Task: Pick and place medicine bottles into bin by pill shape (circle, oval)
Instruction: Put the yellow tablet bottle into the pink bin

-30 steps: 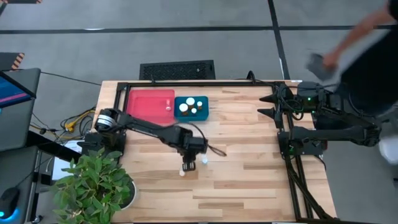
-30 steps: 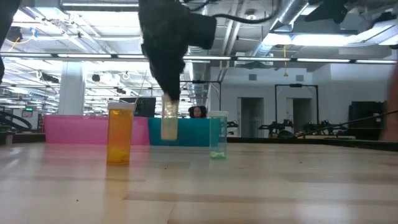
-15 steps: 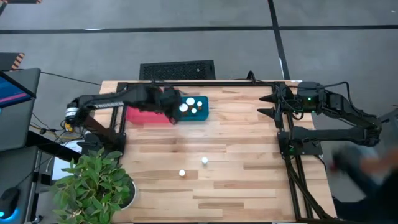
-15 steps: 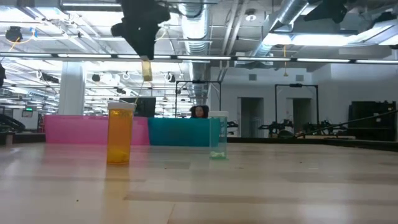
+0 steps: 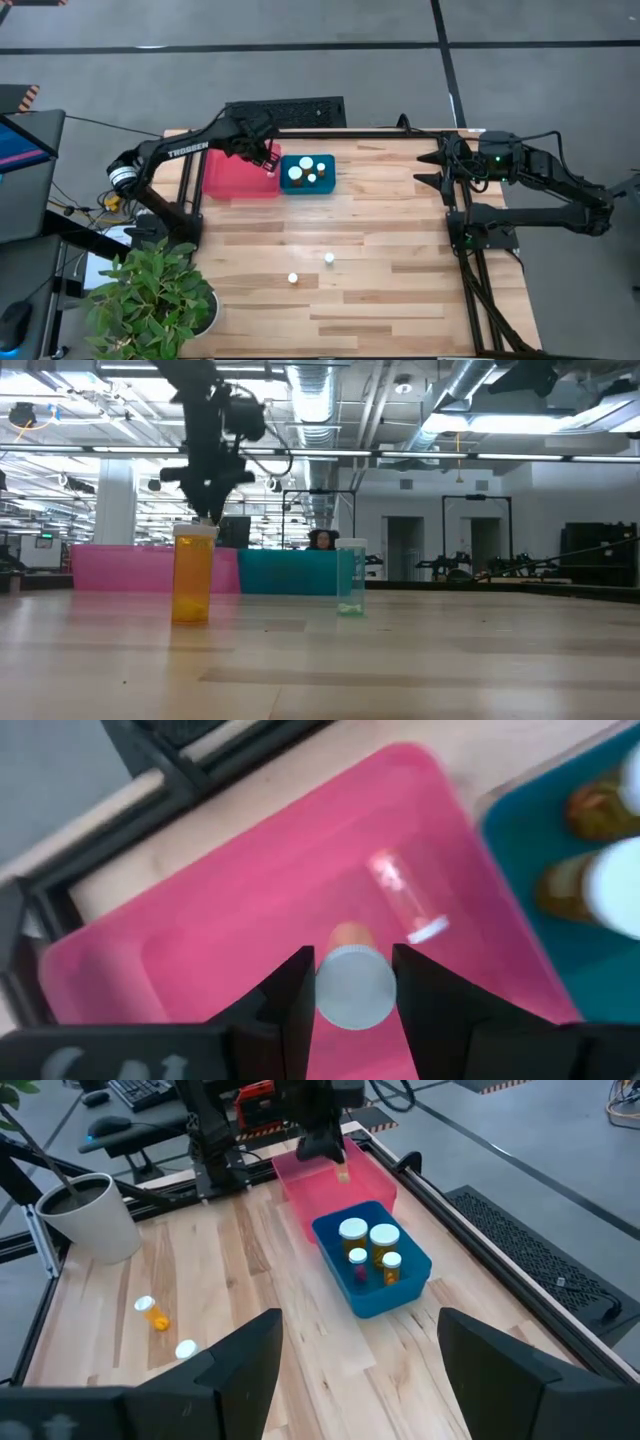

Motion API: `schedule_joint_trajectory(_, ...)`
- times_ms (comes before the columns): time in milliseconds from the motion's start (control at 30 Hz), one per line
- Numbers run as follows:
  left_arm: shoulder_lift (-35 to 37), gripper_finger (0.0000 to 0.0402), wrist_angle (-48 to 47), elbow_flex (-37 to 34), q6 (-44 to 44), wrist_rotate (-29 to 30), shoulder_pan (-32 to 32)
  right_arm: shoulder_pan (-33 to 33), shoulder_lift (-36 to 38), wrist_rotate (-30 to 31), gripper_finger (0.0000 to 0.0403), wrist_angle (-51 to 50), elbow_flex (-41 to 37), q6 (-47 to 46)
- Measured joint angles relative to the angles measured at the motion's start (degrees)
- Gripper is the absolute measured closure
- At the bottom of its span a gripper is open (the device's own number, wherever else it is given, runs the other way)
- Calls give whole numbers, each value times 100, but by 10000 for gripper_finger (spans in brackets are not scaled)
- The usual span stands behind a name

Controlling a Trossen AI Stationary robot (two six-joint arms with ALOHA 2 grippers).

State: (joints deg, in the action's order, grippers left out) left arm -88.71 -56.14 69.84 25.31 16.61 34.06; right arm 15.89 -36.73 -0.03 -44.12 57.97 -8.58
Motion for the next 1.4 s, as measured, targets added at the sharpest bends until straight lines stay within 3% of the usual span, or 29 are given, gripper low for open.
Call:
schedule_joint_trajectory(233, -9, 287, 704, -655, -97, 14, 170, -1, 0, 4, 127, 0, 1, 3)
schedule_joint_trajectory(667, -595, 287, 1260, -675, -304, 15, 238, 1, 1, 20, 127, -2, 1, 109)
schedule_joint_trajectory(1400, -608, 287, 1663, -828, -230, -244, 500, 1, 2, 15, 127, -7, 1, 157)
